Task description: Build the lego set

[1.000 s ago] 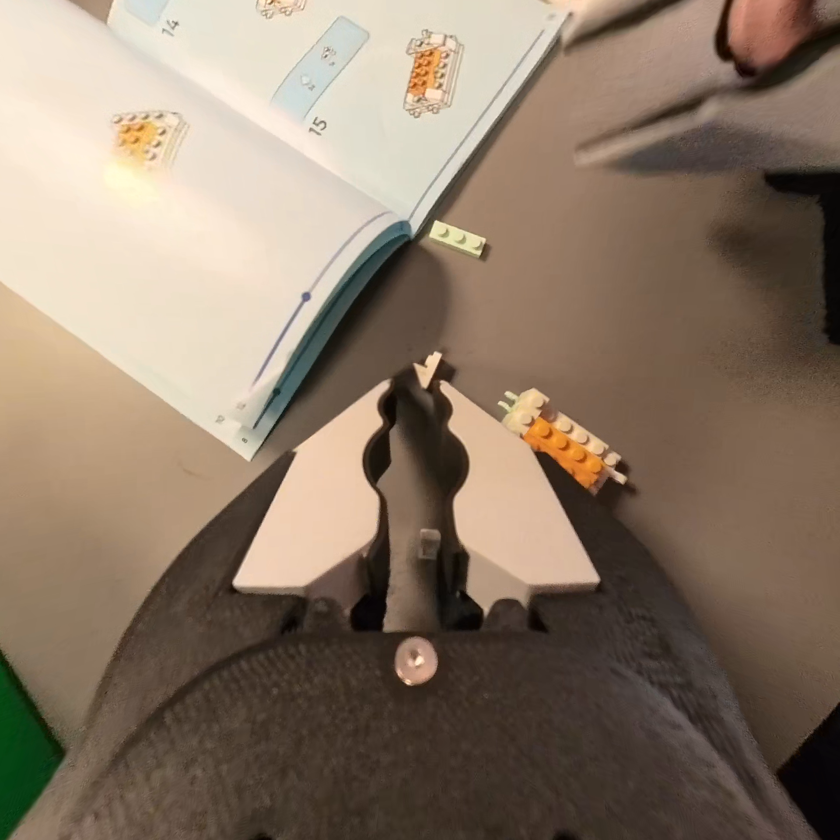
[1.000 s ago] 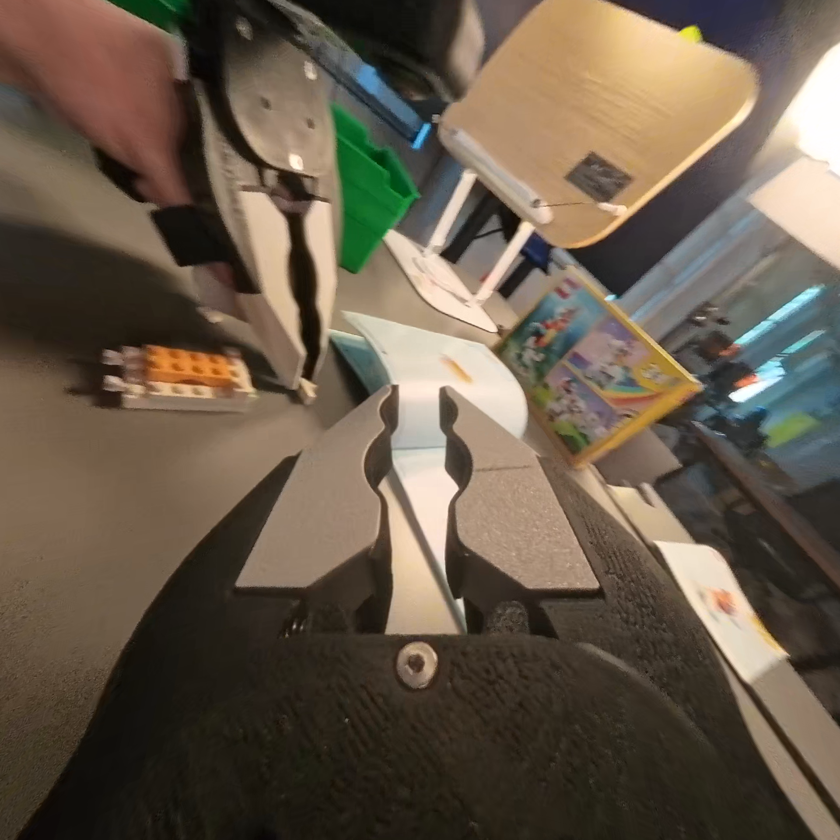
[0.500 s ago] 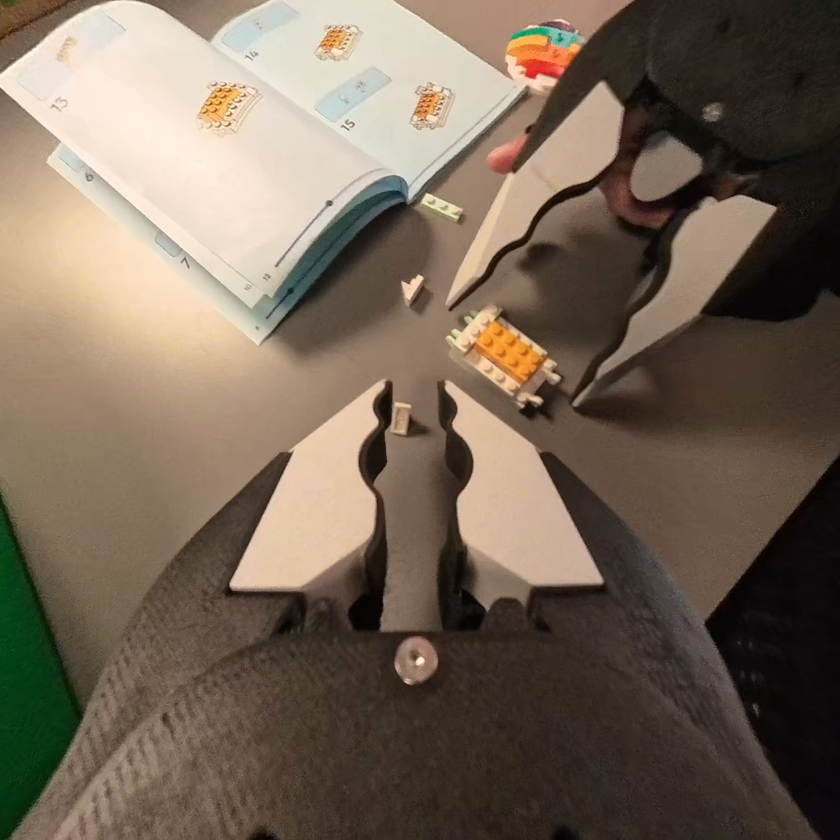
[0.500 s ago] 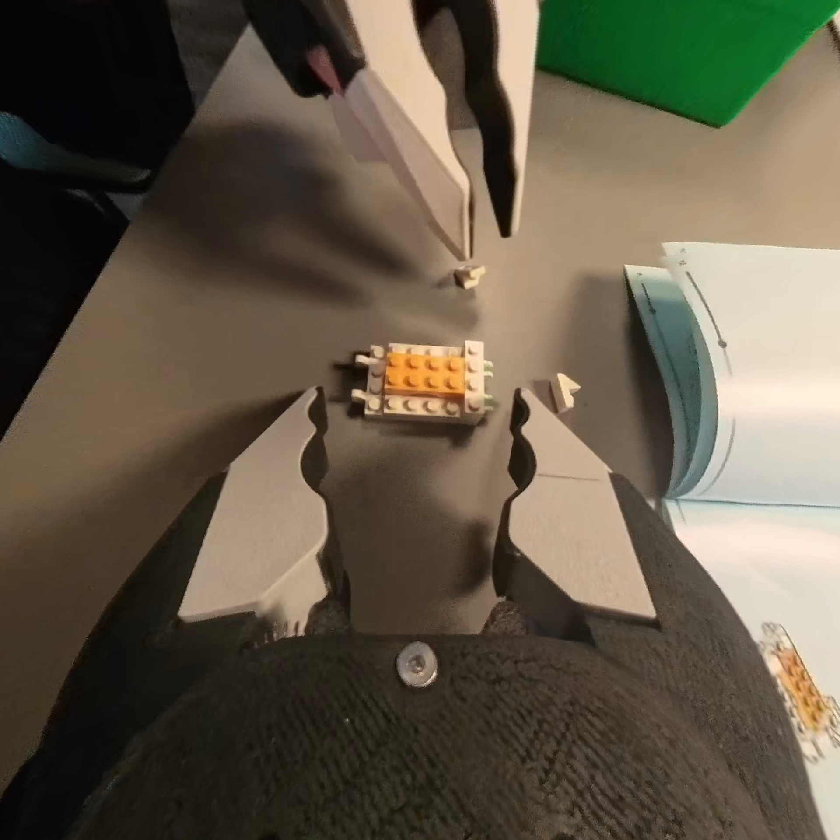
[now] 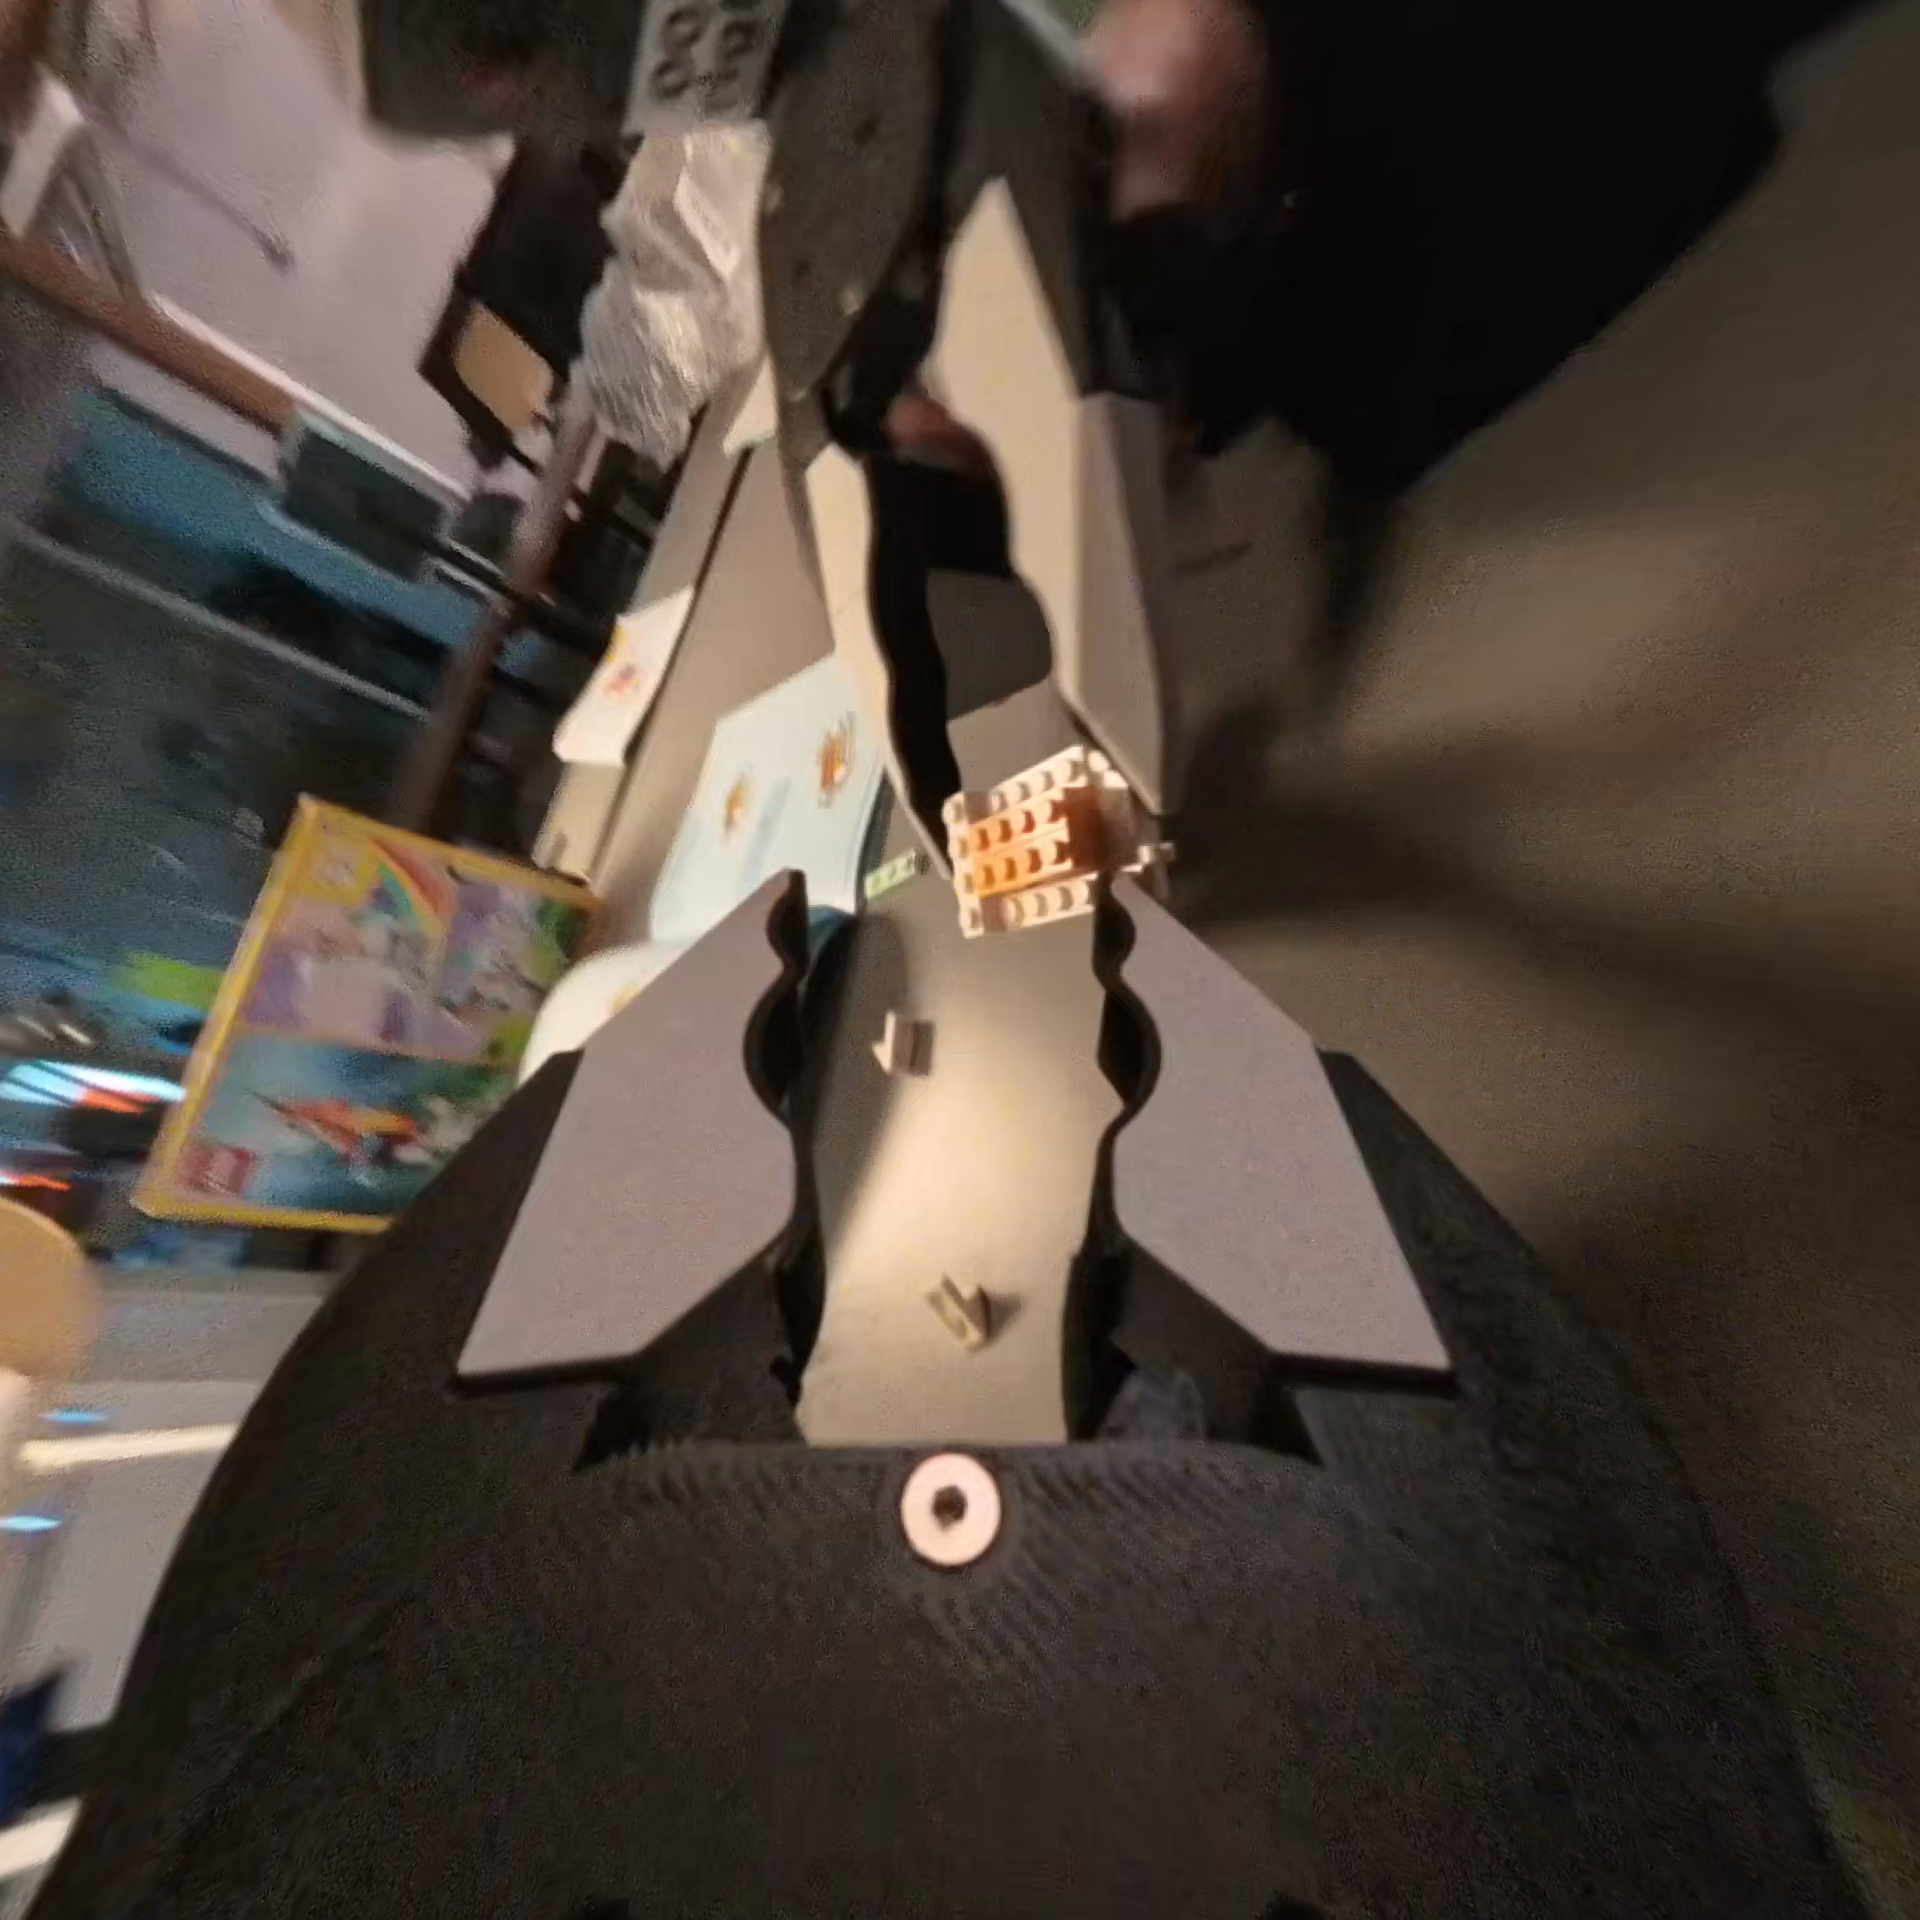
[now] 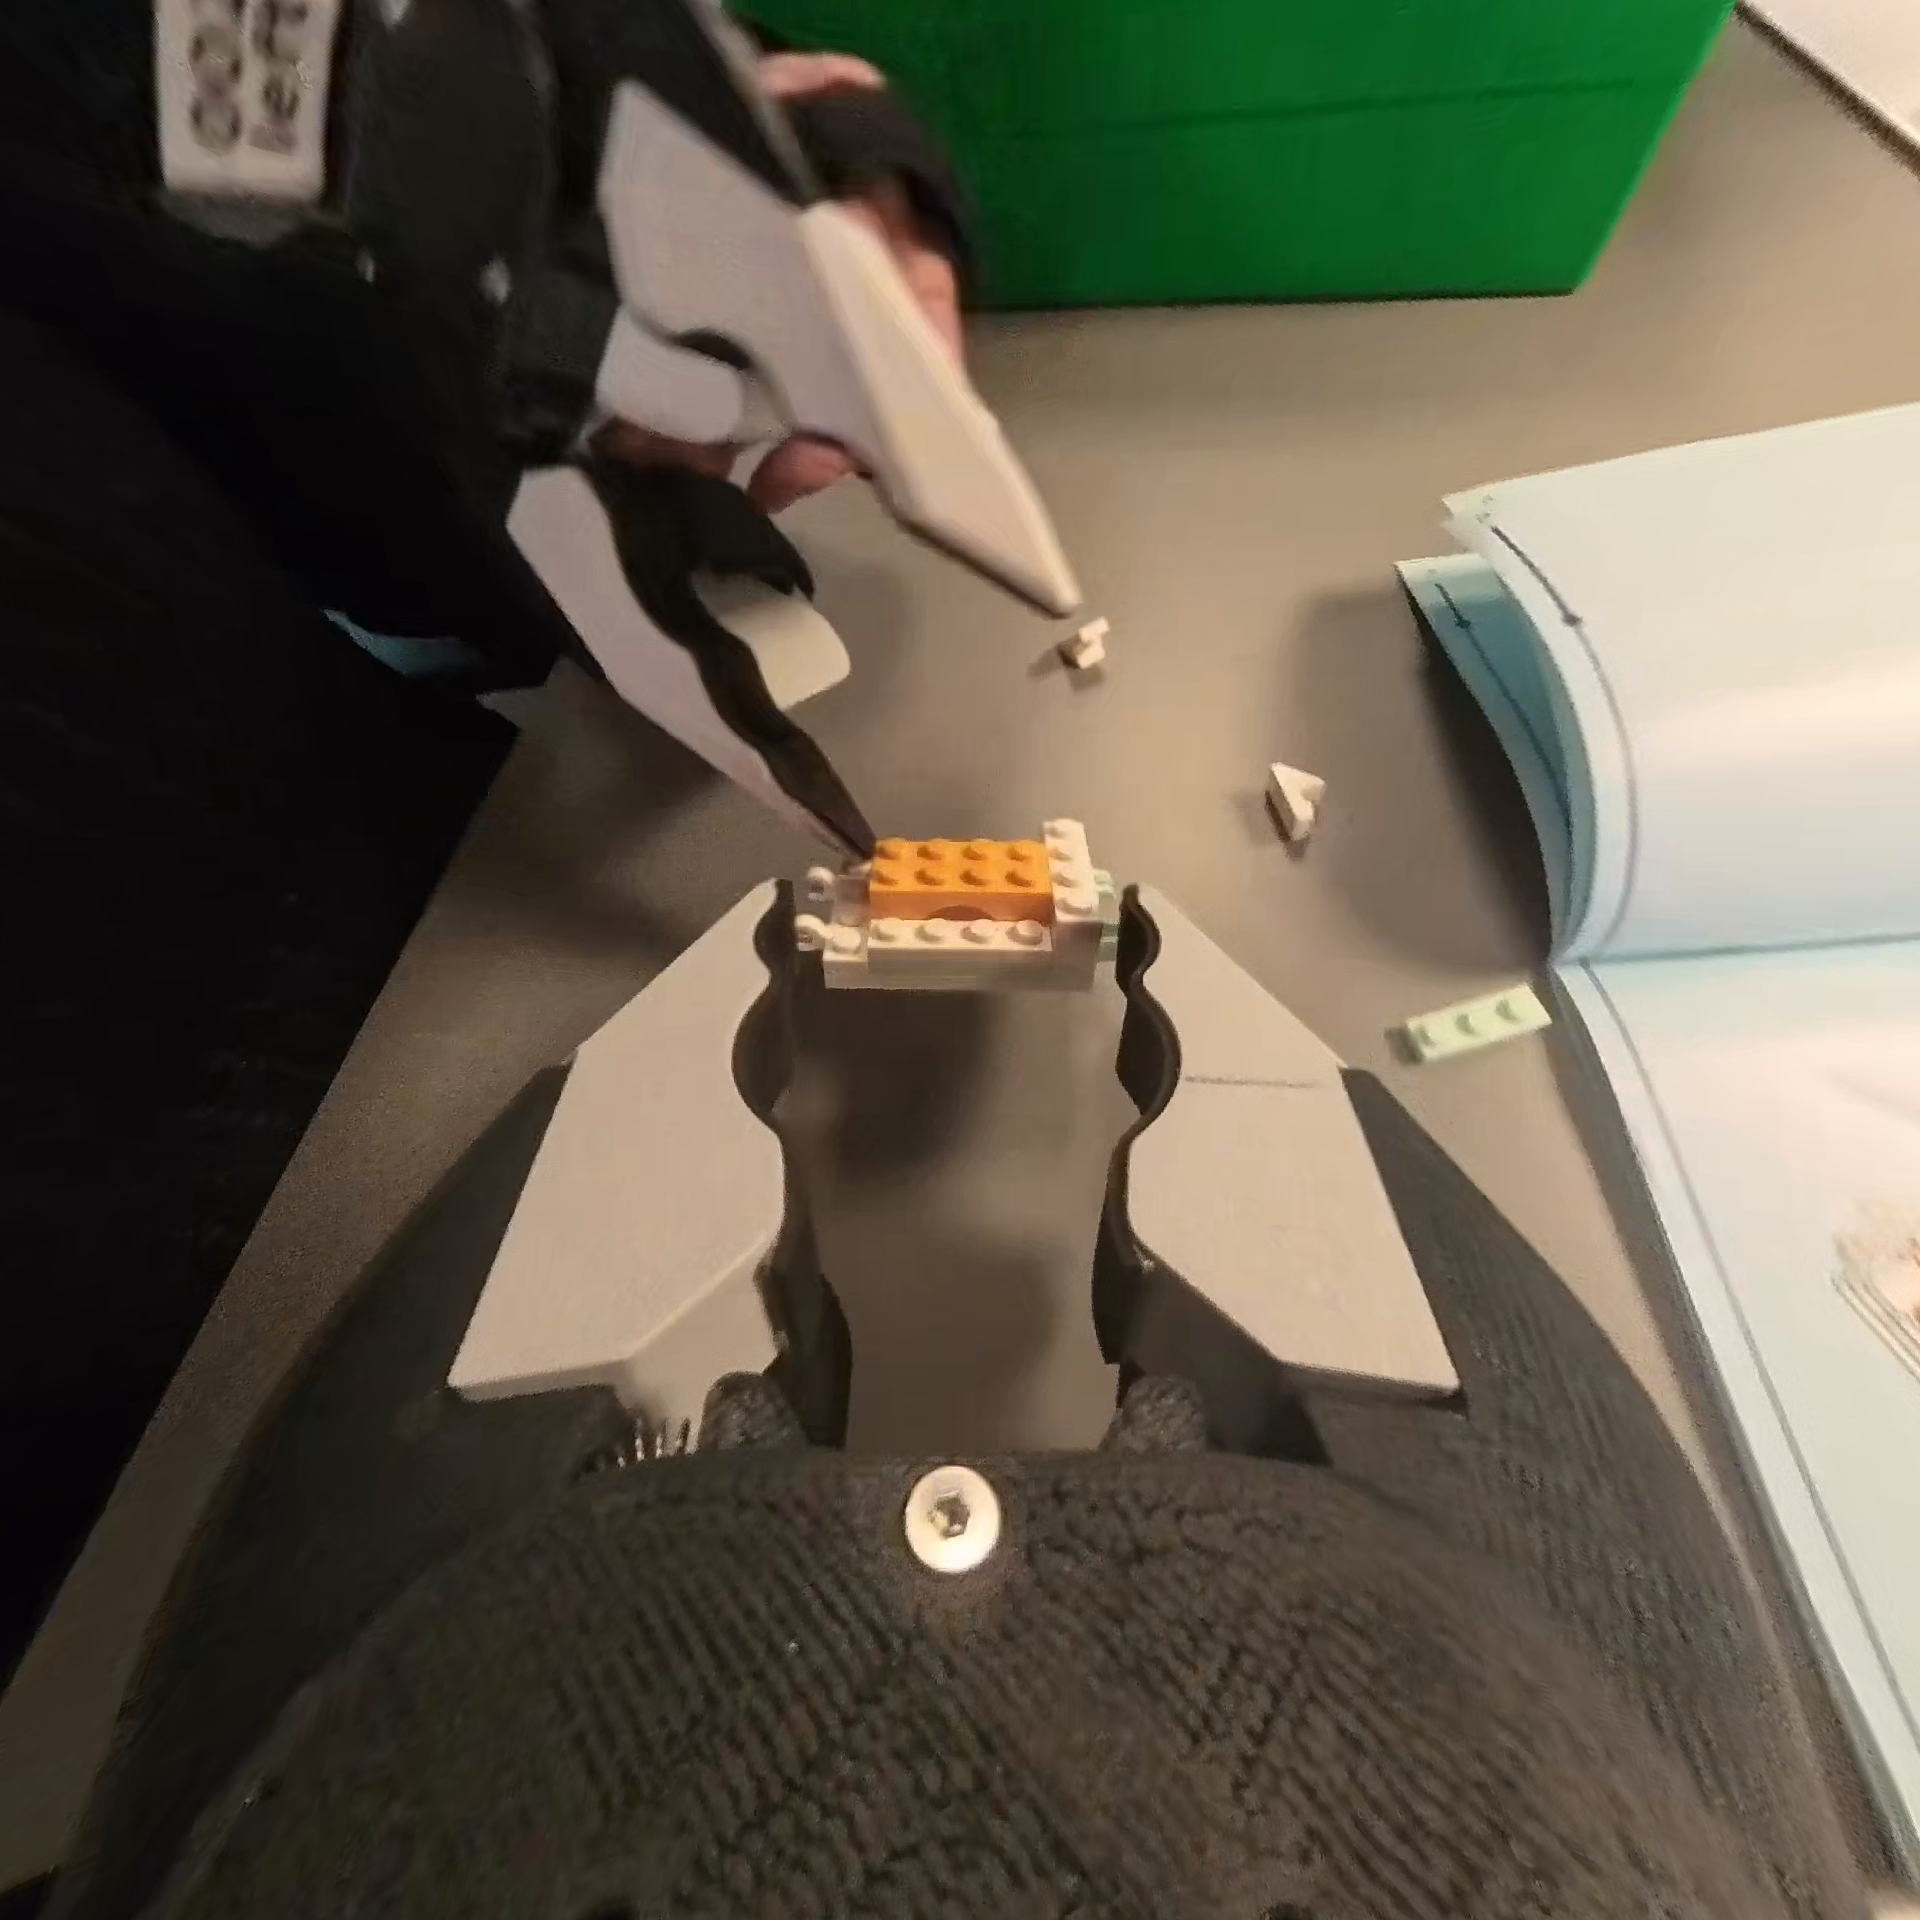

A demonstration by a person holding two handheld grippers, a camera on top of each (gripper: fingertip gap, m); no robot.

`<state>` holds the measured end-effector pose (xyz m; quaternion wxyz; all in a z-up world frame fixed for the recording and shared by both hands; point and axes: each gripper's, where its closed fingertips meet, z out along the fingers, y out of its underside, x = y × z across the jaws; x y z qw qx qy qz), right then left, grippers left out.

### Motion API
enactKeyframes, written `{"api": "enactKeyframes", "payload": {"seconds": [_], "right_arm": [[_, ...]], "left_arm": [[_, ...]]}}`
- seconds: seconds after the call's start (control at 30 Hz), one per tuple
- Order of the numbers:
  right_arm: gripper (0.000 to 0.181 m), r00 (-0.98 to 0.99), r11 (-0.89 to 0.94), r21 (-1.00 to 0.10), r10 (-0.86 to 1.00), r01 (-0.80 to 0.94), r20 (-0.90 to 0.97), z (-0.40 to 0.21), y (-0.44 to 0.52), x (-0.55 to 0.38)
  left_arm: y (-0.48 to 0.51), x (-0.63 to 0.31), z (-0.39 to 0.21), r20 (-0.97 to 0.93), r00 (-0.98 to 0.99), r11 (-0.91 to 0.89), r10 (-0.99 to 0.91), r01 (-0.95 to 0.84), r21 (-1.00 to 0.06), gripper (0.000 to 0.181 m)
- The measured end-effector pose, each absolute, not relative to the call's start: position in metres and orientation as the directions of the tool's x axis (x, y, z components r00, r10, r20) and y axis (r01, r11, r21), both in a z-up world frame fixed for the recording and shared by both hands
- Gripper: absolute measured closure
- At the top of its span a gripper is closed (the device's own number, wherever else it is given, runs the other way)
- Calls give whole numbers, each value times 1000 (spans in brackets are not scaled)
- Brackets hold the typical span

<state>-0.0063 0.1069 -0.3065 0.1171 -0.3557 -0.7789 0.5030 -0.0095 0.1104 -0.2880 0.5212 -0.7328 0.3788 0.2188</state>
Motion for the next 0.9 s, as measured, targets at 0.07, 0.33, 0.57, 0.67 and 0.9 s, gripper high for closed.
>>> {"api": "enactKeyframes", "payload": {"seconds": [0.07, 0.33, 0.57, 0.67, 0.9], "right_arm": [[124, -720, 220, -870, 666, 441, -197, -304, 113, -2], [124, -713, 176, -878, 663, 446, -230, -300, 129, 10], [124, -733, 79, -907, 620, 414, -280, -285, 132, 16], [124, -725, 67, -916, 636, 395, -266, -282, 136, 13], [103, -655, 397, -906, 726, 149, 210, -283, 149, 5]], "left_arm": [[119, -1, -294, -779, 532, -140, -332, -845, -517, 123], [135, 11, -303, -866, 343, -34, -365, -934, -355, 134], [151, 23, -302, -905, 312, 31, -290, -942, -335, 146], [155, 19, -300, -927, 282, 9, -248, -956, -293, 152], [157, 5, -309, -903, 327, -73, -280, -945, -319, 153]]}}
